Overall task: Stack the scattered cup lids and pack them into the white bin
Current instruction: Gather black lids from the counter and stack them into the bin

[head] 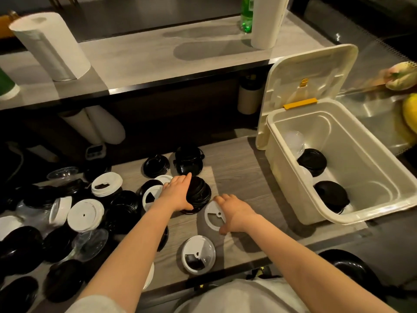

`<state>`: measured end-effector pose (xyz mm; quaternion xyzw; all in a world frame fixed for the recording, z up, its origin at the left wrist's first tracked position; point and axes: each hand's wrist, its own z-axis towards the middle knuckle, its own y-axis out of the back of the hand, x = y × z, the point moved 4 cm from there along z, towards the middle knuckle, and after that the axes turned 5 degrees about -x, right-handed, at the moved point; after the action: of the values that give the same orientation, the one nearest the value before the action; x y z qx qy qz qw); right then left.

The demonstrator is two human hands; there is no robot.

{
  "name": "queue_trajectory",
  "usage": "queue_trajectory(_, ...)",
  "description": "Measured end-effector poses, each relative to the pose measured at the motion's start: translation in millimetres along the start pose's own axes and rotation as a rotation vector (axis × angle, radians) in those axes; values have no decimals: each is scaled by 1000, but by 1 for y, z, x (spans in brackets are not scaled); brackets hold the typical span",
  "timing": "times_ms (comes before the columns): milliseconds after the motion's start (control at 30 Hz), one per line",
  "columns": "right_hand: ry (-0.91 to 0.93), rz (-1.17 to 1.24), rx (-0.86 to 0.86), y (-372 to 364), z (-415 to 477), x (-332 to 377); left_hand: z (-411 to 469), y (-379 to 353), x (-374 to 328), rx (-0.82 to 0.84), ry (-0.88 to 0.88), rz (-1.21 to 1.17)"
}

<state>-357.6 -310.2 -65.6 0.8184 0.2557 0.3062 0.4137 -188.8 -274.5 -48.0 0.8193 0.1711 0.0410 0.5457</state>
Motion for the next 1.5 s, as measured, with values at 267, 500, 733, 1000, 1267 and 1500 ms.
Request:
queue_trajectory(267,-46,284,-211,43,-16,-28,-1,0,0,-22,10,-36)
queue_trajectory(500,67,414,-617,139,-66,-42,-3,43,-37,-227,32,-194)
queue_trajectory(733,-14,403,-841,189,-111,-112,-3,99,-102,-336,-12,-405)
queue_trajectory(1000,-255,161,-480,151,-114,-201,2,112,-166,-351,-56,-521)
queue_trajectory(1267,-153,-122,-39,122,-68,-205,3,103,-192,-355,31,-590)
queue_trajectory(1500,-157,-423,-11,98,-43,-202,1,101,-196,-417,56,-564)
